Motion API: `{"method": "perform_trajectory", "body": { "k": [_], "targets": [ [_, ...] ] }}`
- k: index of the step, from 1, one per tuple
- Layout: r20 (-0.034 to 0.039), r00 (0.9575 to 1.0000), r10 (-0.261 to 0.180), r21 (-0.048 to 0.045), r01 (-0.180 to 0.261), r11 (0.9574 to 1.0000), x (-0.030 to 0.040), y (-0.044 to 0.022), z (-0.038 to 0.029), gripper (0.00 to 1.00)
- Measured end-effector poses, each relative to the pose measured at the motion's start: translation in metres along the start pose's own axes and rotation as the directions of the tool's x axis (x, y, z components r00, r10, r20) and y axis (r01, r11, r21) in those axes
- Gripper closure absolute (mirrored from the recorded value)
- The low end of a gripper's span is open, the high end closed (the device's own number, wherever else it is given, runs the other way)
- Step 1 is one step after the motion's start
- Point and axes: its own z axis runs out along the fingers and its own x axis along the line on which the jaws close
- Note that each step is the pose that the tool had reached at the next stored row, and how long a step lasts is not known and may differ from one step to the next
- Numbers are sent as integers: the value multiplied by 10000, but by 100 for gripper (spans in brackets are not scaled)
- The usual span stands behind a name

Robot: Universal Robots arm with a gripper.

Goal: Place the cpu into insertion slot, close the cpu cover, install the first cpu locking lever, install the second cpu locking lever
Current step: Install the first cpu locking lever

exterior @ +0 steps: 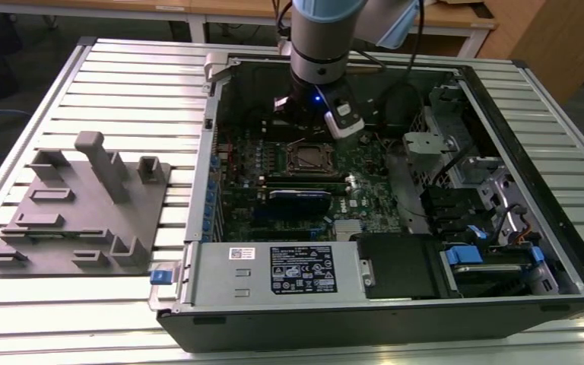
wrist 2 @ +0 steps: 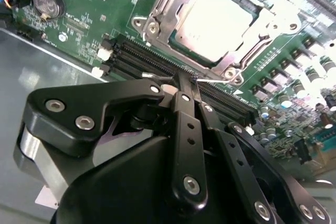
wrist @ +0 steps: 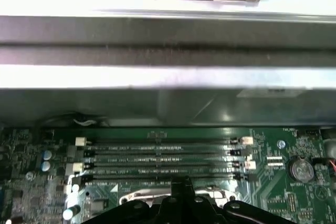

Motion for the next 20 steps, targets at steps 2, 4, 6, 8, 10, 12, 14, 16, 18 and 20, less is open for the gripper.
{"method": "perform_trajectory", "body": {
  "k": [2, 4, 6, 8, 10, 12, 14, 16, 18, 20],
  "targets": [
    [2, 10000, 0, 0, 0, 10000, 1, 21, 9, 90],
    [2, 10000, 0, 1, 0, 10000, 1, 29, 13, 90],
    [4, 10000, 0, 1, 0, 10000, 1, 28, 16, 90],
    [45, 10000, -7, -2, 7, 10000, 3, 25, 29, 90],
    [105, 9999, -13, -8, 13, 10000, 4, 21, 44, 90],
    [190, 9998, -10, -8, 10, 10000, 8, 17, 56, 90],
    [296, 9996, -1, -10, 2, 10000, 12, 14, 67, 90],
    [409, 9992, 23, -10, -22, 10000, 14, 12, 77, 90],
    [569, 9984, 16, -14, -16, 10000, 16, 10, 84, 90],
    [737, 9973, -4, -18, 6, 10000, 20, 9, 89, 90]
  ]
}}
